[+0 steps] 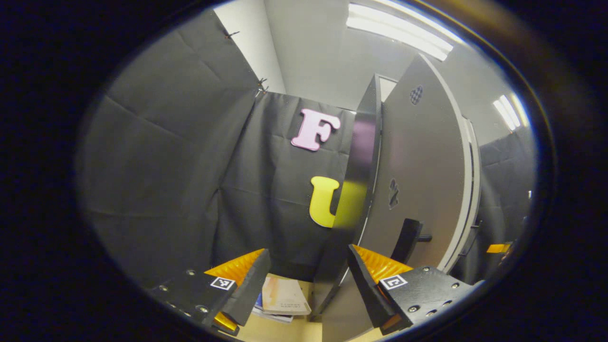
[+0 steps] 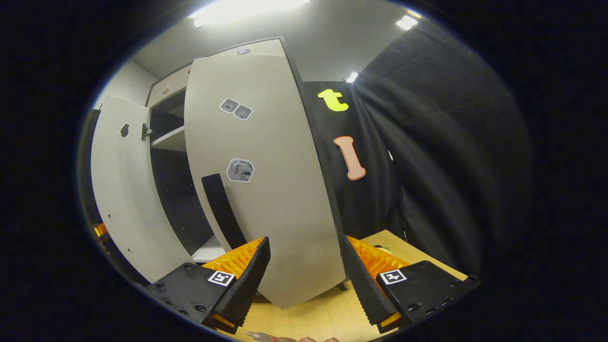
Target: Grasp the bottle in the cabinet with the left hand and place it on the coaster, then close the right door with the right hand and the left door with the left hand.
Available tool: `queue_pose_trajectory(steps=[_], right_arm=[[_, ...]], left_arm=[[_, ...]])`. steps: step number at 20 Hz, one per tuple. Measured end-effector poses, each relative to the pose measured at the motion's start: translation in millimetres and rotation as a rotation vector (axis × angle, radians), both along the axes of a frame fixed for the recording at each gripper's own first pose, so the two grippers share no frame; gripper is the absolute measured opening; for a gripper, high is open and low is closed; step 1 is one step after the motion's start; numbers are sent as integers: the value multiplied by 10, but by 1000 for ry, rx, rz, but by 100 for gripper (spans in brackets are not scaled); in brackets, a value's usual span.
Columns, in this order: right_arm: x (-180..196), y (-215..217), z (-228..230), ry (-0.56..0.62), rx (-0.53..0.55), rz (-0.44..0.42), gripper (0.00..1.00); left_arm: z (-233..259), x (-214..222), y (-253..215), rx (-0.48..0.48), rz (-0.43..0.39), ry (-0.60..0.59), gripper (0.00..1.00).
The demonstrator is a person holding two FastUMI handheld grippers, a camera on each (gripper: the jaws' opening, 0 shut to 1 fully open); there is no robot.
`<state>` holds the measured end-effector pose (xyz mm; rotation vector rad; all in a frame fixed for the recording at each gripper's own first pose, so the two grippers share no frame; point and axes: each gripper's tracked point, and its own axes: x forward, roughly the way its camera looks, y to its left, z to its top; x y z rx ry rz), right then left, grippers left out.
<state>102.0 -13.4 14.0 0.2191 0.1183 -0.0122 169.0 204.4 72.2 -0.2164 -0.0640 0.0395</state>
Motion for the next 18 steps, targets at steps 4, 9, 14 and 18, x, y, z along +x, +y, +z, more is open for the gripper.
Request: queue_pose_trajectory(steps=[4,9,14,18], right_arm=[[-174,-154,-61,6,-6,-79,95],[-240,-244,-46,-1,8,-133,95],[-195,-173,-99,1,4,-119,95],[-85,-123,-70,5,3,-90,95]], left_arm=[[72,316,-255,45,-137,-13,94],[39,279,-333,49,-206,-1,93],[67,237,-671,129,-322,8,95],[145,293,-1106,195,-367,-8,89]])
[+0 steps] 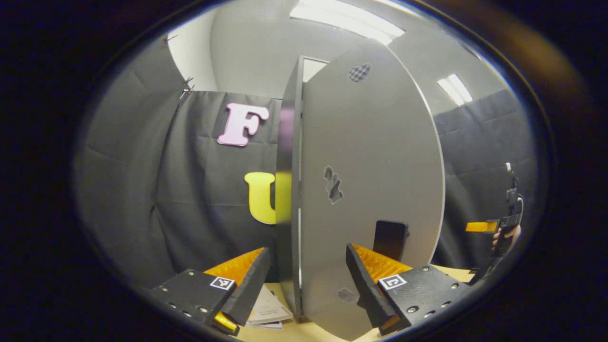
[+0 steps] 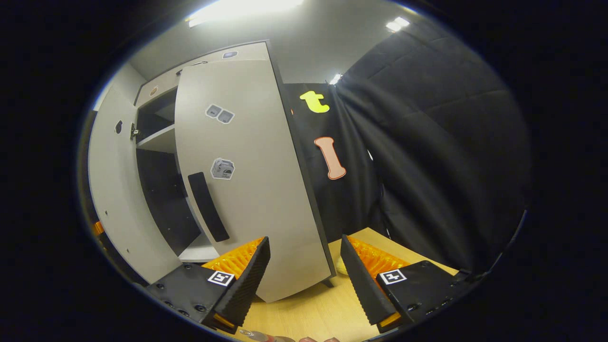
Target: Grasp the bottle in the cabinet with the left hand and place it on the coaster, then close the right door with the right hand and the left door with the left hand.
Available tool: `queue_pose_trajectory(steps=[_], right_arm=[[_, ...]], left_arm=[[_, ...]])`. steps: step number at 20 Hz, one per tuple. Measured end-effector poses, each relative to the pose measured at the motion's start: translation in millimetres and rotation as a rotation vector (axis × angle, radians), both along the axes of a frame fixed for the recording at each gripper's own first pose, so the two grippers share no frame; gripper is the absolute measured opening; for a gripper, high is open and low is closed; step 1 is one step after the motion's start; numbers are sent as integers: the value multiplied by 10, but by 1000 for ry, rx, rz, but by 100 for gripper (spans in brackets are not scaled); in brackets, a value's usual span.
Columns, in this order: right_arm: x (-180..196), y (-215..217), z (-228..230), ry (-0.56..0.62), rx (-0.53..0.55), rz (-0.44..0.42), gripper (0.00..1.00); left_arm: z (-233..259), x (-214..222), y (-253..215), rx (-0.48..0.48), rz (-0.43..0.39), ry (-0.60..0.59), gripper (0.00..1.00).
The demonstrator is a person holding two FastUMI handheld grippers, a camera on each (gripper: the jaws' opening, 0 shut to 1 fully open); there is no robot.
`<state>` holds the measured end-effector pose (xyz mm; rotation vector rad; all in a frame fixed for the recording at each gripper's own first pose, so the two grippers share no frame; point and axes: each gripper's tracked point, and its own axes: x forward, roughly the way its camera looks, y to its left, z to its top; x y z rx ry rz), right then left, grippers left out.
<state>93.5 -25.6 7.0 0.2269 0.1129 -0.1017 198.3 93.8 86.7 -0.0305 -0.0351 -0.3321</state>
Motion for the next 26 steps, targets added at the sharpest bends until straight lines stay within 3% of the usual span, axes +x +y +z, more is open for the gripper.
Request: queue_pose_trajectory(steps=[1,3,5,6,9,10,13,15,16,20,26], right_arm=[[28,-5,11,2,-4,4,95],[74,-79,-1,6,-6,13,95],[131,-156,36,4,3,17,95],[162,-195,52,2,7,17,95],[252,-370,120,-3,9,18,95],[281,-442,138,-5,8,18,95],[326,-650,179,-12,14,14,95],[361,-732,147,-3,23,21,90],[378,-772,145,-1,16,22,95],[415,-915,109,7,-16,39,95],[520,-1055,-56,38,-14,109,95]], left_arm=[[-15,66,-70,3,-13,7,99],[-100,150,-189,21,-17,38,98],[-128,194,-305,25,-7,47,89],[-135,220,-361,15,-4,51,93],[-149,314,-586,1,-3,59,93],[-146,356,-696,1,-6,59,89],[-152,493,-1044,12,-12,66,98],[-105,528,-1160,23,19,55,98],[-46,522,-1176,36,41,38,97],[59,334,-1193,80,109,-3,97],[37,-34,-1228,4,234,16,98]])
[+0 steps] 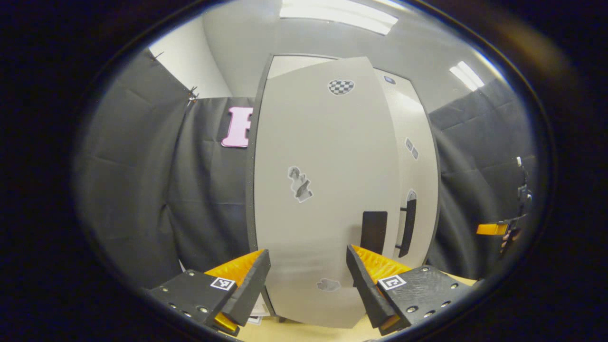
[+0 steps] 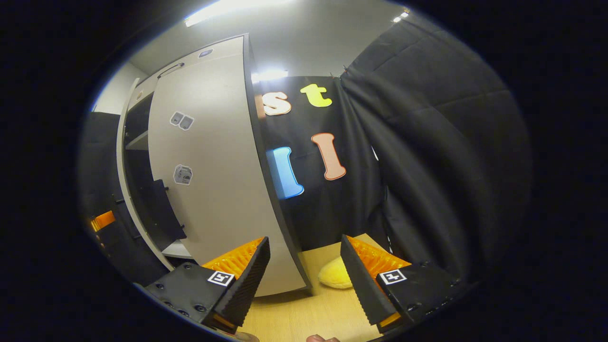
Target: Grasp the bottle in the cabinet with the left hand and place it on the coaster, then close the right door with the right hand and the left door with the left hand.
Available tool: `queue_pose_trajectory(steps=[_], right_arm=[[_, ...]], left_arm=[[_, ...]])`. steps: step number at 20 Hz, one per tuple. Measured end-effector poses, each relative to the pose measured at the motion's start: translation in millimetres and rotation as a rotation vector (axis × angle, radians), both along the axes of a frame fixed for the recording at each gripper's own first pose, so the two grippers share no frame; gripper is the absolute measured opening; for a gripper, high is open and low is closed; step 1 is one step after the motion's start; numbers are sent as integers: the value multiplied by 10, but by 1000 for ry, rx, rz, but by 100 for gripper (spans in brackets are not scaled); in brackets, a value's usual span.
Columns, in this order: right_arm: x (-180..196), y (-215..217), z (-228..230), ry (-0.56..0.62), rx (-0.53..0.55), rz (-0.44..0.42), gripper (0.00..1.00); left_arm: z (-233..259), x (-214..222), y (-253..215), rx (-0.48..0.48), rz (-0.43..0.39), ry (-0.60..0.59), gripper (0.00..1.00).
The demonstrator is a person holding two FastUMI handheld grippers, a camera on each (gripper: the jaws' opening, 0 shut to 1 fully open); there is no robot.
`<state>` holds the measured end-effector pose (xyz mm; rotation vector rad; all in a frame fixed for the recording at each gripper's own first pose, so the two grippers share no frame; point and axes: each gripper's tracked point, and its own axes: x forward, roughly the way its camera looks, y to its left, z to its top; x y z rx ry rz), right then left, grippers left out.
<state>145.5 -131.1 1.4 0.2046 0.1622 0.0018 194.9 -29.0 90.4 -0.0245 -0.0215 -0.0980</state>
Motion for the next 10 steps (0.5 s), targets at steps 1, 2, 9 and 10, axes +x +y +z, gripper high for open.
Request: queue_pose_trajectory(steps=[1,2,9,10], right_arm=[[32,-6,-14,4,1,19,91],[63,-10,-34,6,-5,36,95],[259,-204,-50,-27,-93,72,96],[243,-190,-48,-32,-87,74,95]], left_arm=[[7,-72,-3,-5,22,-3,98],[25,-131,6,-5,44,-4,97],[282,-786,-58,21,146,-69,98],[334,-847,-54,26,152,-79,98]])
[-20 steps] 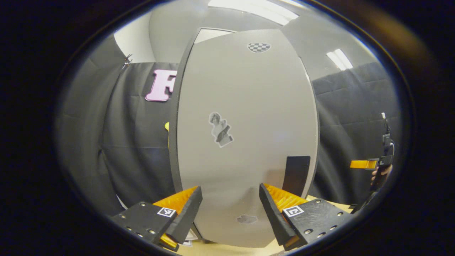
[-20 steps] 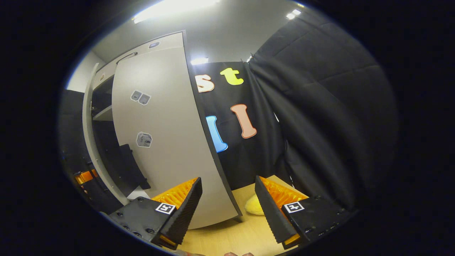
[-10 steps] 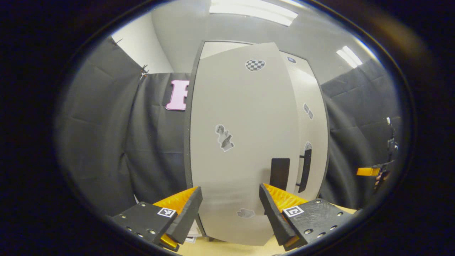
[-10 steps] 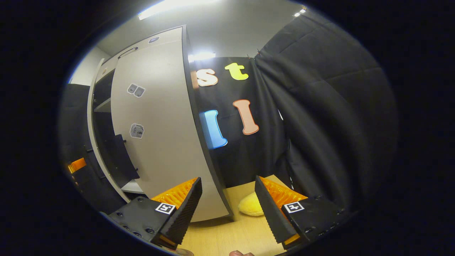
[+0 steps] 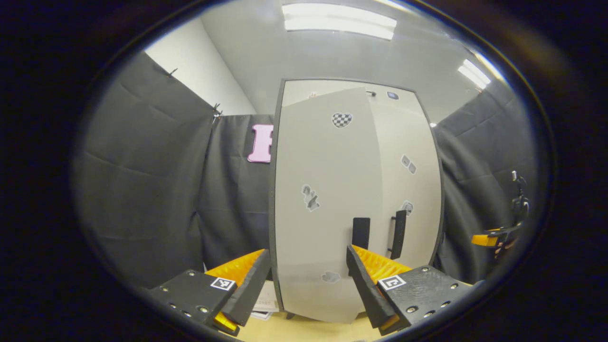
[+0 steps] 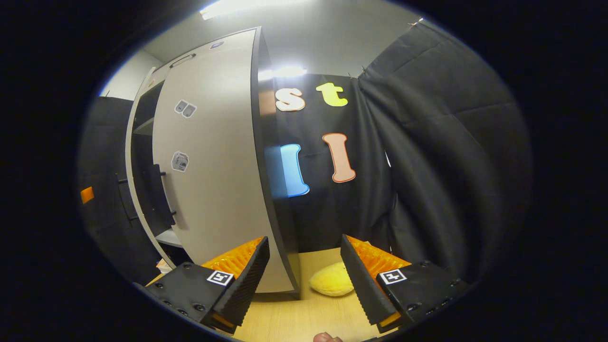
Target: Grasp the bottle in the cabinet with the left hand and place it on the coaster, then close the right door with the right hand and the left door with the left hand.
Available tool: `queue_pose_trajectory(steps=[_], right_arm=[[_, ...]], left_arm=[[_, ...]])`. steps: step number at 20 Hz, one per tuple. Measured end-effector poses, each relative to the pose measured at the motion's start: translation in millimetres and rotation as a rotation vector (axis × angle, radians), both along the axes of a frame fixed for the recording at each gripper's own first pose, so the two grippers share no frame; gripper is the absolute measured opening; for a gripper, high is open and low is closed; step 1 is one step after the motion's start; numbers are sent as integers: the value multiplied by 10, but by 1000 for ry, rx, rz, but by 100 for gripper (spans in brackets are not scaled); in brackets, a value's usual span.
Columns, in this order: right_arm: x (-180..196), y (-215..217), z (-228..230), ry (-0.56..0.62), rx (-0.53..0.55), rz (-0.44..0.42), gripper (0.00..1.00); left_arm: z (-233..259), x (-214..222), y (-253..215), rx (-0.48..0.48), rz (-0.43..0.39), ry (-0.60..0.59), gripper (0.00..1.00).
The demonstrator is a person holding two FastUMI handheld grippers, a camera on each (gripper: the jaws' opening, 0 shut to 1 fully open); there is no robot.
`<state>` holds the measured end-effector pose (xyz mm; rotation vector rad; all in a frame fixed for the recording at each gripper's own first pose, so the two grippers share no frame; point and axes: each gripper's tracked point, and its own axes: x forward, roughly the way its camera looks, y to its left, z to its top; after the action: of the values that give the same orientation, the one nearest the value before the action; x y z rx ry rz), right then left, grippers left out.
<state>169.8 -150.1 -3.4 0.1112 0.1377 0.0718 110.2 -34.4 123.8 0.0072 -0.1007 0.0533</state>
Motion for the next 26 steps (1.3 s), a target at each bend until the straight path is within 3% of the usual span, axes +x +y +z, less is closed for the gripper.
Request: queue_pose_trajectory(steps=[7,10,12,16,17,19,20,21,24,25,26], right_arm=[[-299,352,12,-10,-3,56,95],[-453,404,22,-6,-12,43,92],[-538,385,-13,17,-11,11,96],[-802,446,-49,-5,-1,-17,95],[-881,449,-108,7,-4,-22,95],[-1034,464,-166,20,-14,-24,92],[-1094,465,-145,14,-25,-27,96],[-1126,473,-126,4,-39,-30,96],[-1196,531,-125,-4,-41,-30,95],[-1206,581,-110,-7,-26,-23,95],[-1217,636,-83,-13,-18,-14,95]], left_arm=[[114,-319,218,-12,43,-38,93],[70,-410,326,-47,44,-48,98],[25,-420,400,-60,42,-40,98],[-268,-671,541,-22,48,-21,98],[-376,-742,577,-57,45,-12,93],[-531,-850,560,-132,23,1,94],[-558,-918,584,-135,20,-1,93],[-585,-969,624,-119,25,2,98],[-568,-1114,819,-54,70,-16,93],[-575,-1130,823,-57,69,-15,97],[-570,-1138,823,-72,67,-19,93]])
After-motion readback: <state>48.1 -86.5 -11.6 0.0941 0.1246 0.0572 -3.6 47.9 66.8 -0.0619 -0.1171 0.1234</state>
